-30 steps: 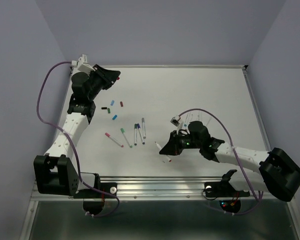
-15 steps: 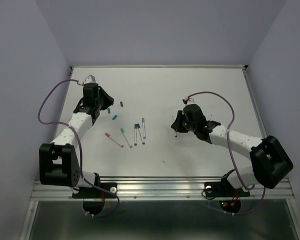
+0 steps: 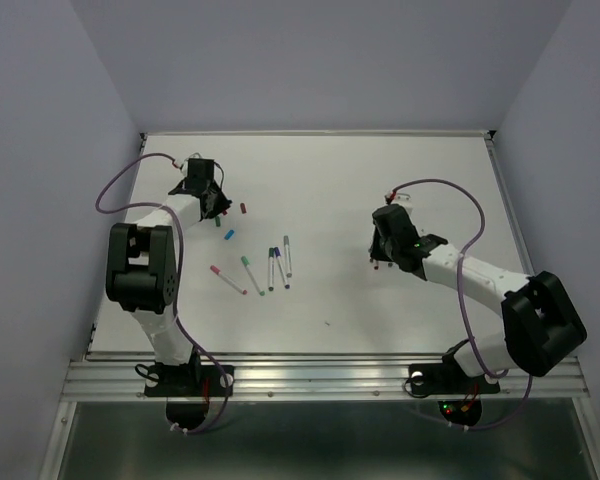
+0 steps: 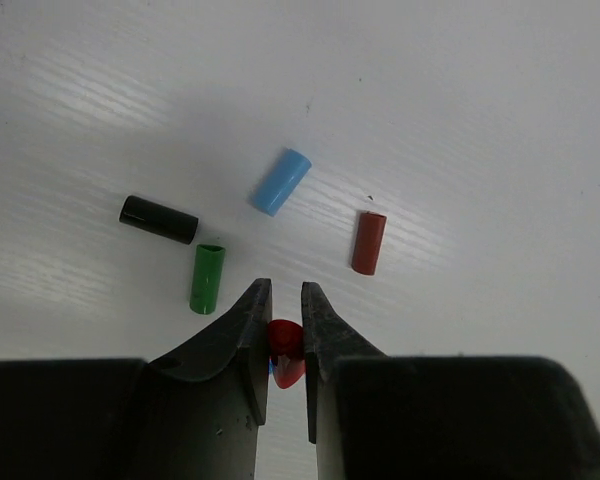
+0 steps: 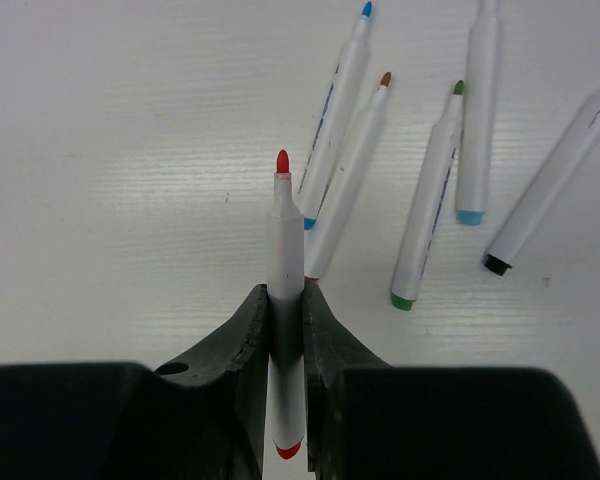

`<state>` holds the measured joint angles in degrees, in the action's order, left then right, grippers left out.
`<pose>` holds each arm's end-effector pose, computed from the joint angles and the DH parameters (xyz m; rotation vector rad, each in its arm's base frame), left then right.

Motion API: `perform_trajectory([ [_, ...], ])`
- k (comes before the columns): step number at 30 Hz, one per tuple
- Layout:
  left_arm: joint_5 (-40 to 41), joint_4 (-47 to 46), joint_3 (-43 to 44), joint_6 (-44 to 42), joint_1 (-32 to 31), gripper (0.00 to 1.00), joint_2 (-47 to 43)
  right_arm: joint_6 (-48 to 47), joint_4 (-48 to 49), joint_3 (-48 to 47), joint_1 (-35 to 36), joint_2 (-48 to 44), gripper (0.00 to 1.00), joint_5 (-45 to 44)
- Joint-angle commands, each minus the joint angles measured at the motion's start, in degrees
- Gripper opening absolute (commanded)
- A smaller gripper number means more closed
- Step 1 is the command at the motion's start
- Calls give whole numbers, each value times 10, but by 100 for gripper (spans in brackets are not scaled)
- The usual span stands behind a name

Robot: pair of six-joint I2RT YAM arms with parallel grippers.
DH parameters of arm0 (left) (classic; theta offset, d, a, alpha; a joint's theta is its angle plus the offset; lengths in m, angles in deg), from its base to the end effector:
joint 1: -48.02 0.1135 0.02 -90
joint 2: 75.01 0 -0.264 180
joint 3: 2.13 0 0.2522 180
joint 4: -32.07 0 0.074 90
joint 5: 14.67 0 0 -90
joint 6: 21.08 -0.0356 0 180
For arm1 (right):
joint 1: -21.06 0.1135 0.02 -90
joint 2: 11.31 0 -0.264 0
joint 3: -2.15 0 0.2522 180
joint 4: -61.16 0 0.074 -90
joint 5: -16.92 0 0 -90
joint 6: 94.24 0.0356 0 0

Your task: Open the pen caps

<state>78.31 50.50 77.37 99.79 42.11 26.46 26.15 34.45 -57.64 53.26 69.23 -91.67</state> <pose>0.3879 -0.0383 0.2069 -0.5217 2.2299 -0.2773 0.2475 0.1424 0.2052 0.1123 2.3459 0.1462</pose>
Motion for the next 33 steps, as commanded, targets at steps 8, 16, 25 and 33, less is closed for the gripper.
perform_trajectory([
  [8,33,25,38,-13,-11,23,20,-4,-12,0,-39,-31,5,-52],
  [16,50,36,36,-7,-17,29,35,-4,-13,-2,-58,-31,6,-53],
  [25,46,39,38,-14,-20,54,9,0,-16,-5,-74,-15,8,-48],
  [33,27,36,29,-20,-25,77,-57,13,-13,-46,-86,57,15,-58],
])
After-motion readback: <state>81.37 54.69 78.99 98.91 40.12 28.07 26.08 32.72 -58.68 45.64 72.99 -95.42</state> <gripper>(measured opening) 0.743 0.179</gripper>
